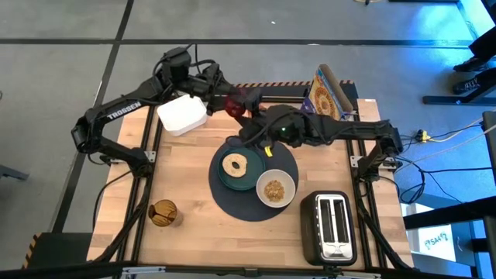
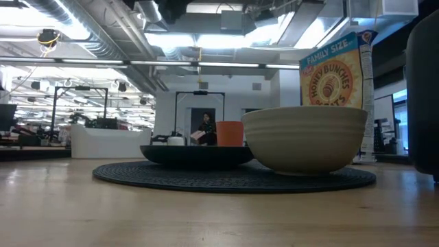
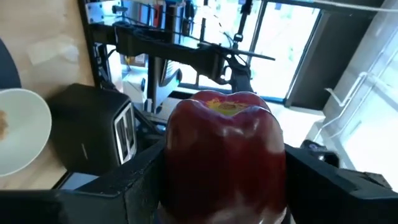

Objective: Arrange a breakfast setting
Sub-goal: Put the apple into the green plate

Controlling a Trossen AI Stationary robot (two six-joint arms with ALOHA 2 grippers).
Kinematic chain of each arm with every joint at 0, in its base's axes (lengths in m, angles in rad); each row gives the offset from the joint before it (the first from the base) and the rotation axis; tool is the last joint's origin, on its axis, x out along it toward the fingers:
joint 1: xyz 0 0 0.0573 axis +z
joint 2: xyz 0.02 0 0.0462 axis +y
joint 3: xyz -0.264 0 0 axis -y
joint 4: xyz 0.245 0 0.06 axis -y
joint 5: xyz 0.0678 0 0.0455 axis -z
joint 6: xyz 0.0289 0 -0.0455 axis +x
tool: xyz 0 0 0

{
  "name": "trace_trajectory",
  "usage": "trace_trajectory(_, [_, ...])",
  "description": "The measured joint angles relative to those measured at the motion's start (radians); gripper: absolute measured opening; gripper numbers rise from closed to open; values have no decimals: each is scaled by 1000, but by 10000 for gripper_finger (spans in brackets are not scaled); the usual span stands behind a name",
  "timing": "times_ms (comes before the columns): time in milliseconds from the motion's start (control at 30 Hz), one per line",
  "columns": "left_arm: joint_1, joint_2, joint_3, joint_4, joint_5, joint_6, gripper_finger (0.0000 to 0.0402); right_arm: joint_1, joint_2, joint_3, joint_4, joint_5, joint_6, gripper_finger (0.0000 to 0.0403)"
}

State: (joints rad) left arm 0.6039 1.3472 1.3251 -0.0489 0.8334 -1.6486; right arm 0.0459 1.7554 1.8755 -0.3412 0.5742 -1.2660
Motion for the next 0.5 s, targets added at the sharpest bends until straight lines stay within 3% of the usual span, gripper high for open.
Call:
trace_trajectory(333, [-32,0,0,8,-14,-24,272,-11,-2,0,-3,8,1,278])
trace_trajectory(500, [-34,-1,0,14,-148,5,285,-15,-2,0,-10,19,-6,268])
